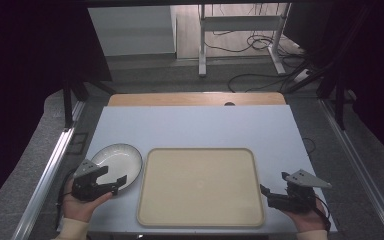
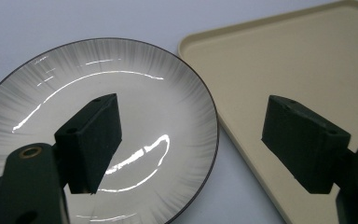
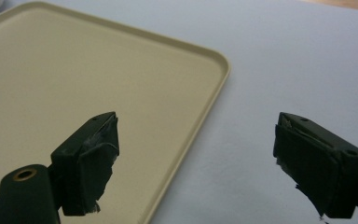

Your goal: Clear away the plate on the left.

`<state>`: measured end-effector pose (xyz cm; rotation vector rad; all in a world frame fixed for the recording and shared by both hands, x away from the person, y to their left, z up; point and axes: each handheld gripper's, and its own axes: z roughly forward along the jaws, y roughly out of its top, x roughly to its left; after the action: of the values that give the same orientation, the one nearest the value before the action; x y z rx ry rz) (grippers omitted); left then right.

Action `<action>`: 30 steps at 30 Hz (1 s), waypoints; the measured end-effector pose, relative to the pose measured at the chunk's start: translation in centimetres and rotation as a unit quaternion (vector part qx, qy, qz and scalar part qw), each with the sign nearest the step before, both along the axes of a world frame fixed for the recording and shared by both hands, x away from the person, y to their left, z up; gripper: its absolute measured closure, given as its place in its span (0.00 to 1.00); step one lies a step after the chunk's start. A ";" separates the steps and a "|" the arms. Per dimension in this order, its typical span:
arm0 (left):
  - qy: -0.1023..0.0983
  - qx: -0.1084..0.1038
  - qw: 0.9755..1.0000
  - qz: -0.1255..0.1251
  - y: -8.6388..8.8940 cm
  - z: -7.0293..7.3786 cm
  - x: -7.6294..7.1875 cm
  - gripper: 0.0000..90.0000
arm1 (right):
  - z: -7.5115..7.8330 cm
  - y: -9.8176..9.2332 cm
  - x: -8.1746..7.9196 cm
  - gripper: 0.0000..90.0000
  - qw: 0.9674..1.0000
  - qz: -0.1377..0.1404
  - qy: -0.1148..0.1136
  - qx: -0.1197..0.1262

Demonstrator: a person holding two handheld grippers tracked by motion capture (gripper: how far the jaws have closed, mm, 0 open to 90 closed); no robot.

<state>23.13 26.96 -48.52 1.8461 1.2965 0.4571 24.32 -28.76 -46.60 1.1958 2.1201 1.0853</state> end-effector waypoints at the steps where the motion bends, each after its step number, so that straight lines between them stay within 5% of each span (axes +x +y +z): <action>1: 0.000 0.000 1.000 0.000 0.0 0.0 0.0 0.22 | -0.1 -0.1 0.0 0.17 1.000 0.000 0.002 -0.002; 21: 0.006 -0.006 1.000 -0.011 -0.1 -0.2 0.6 0.21 | -1.4 0.3 1.4 0.18 1.000 0.013 0.021 -0.017; 30: 0.008 -0.001 1.000 -0.014 0.1 -0.3 1.5 0.21 | -1.3 -0.3 1.0 0.18 1.000 -0.009 0.015 -0.007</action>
<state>24.59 27.04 -48.81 1.8667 1.2790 0.4266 25.31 -29.09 -47.92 1.2303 2.1315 1.0502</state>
